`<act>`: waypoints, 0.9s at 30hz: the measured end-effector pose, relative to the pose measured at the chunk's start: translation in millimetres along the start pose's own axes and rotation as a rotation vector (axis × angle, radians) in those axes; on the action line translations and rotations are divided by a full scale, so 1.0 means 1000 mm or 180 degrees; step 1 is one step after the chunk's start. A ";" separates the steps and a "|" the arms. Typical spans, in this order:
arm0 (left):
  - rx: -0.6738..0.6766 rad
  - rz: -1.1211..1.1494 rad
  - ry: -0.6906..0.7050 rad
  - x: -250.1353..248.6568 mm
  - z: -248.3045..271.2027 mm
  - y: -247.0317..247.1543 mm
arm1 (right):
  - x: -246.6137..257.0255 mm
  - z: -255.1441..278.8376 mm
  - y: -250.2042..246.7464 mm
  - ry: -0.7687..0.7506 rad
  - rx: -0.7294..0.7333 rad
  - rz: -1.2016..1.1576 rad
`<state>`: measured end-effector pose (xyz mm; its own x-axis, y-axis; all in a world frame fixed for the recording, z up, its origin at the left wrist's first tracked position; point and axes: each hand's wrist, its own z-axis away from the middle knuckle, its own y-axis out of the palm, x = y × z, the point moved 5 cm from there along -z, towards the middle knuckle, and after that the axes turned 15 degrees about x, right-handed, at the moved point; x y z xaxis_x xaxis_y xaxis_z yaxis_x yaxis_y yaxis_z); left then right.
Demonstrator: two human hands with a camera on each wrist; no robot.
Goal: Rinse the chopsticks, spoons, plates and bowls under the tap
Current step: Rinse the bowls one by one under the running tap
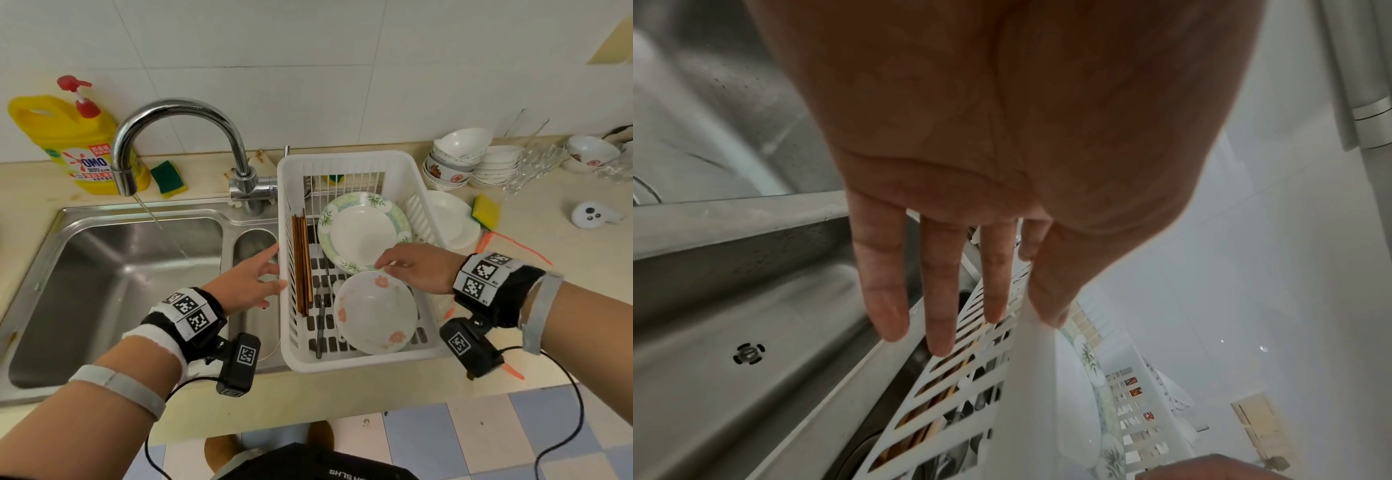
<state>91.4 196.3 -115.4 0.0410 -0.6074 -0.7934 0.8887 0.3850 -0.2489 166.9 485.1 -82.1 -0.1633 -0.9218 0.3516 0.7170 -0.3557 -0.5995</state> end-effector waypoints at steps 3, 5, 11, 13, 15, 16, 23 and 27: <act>-0.0013 0.0025 -0.0008 0.000 0.000 0.000 | 0.002 -0.002 -0.005 0.0268 0.0219 -0.0350; -0.0031 0.0053 0.0005 0.001 0.000 0.000 | -0.009 -0.002 -0.004 0.0629 0.0209 -0.1145; 0.0001 0.0080 0.0015 0.003 -0.003 -0.002 | -0.031 0.010 0.012 0.0697 0.0133 -0.3479; 0.0017 0.0064 -0.0002 0.004 -0.004 -0.003 | -0.032 0.014 0.013 0.0729 0.0072 -0.3580; 0.0028 0.0048 0.0007 0.004 -0.004 -0.004 | -0.032 0.018 0.015 0.0752 0.0088 -0.3550; 0.0030 0.0045 0.0019 0.004 -0.004 -0.004 | -0.033 0.020 0.017 0.0779 0.0075 -0.3561; 0.0054 0.0015 0.0082 0.003 -0.005 -0.003 | -0.034 0.026 0.024 0.1103 0.0065 -0.3685; -0.0005 -0.0020 -0.0005 0.008 -0.007 -0.006 | -0.014 0.027 0.001 0.0745 -0.0251 -0.3353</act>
<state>83.4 194.0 -124.2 0.0359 -0.6108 -0.7910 0.8882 0.3823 -0.2549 188.3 501.6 -68.2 -0.8034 -0.1505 0.5761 0.0962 -0.9876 -0.1238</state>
